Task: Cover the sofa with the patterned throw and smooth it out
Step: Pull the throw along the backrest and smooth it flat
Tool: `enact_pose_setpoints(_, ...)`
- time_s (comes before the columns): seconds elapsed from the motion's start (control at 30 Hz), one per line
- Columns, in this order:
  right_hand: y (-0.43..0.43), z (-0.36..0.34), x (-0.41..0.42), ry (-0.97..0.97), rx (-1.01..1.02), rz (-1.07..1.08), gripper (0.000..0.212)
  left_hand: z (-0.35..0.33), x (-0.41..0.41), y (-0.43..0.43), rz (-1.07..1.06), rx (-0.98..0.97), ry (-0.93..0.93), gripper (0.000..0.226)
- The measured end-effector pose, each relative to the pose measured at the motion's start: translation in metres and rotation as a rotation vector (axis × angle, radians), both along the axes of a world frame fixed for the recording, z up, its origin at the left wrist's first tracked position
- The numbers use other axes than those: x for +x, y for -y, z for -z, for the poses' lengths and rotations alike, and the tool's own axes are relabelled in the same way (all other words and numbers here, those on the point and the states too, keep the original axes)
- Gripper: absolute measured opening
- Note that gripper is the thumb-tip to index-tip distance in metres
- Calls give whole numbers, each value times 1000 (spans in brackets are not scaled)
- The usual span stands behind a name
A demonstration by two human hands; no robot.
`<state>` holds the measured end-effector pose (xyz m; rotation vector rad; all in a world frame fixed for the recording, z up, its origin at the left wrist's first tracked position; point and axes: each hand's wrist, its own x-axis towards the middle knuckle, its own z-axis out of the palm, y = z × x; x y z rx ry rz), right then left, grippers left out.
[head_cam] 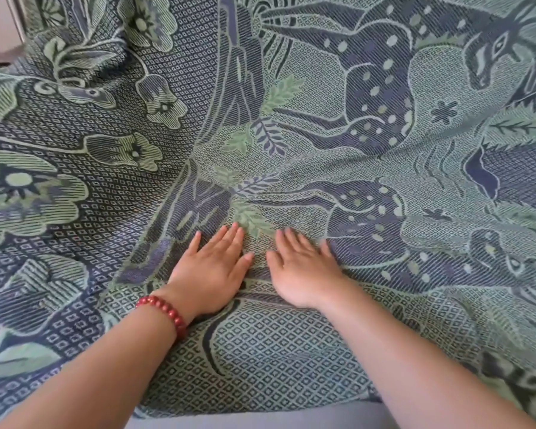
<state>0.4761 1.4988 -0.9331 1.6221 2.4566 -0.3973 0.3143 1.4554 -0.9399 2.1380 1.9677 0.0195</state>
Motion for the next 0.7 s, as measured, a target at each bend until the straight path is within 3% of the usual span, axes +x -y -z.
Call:
enact_pose_setpoints(0.17, -5, -10, 72, 122, -44, 120, 69, -11, 5, -4, -23, -70, -70, 62)
enact_pose_setpoints(0.37, -10, -11, 61, -55, -16, -57, 56, -22, 88, -26, 166, 42, 27, 57)
enact_pose_setpoints(0.6, -6, -5, 150, 147, -60, 221, 64, -1, 90, -21, 168, -69, -45, 73)
enact_pose_setpoints(0.7, -1, -9, 173, 134, -27, 230, 61, -7, 94, -22, 154, -91, -94, 81)
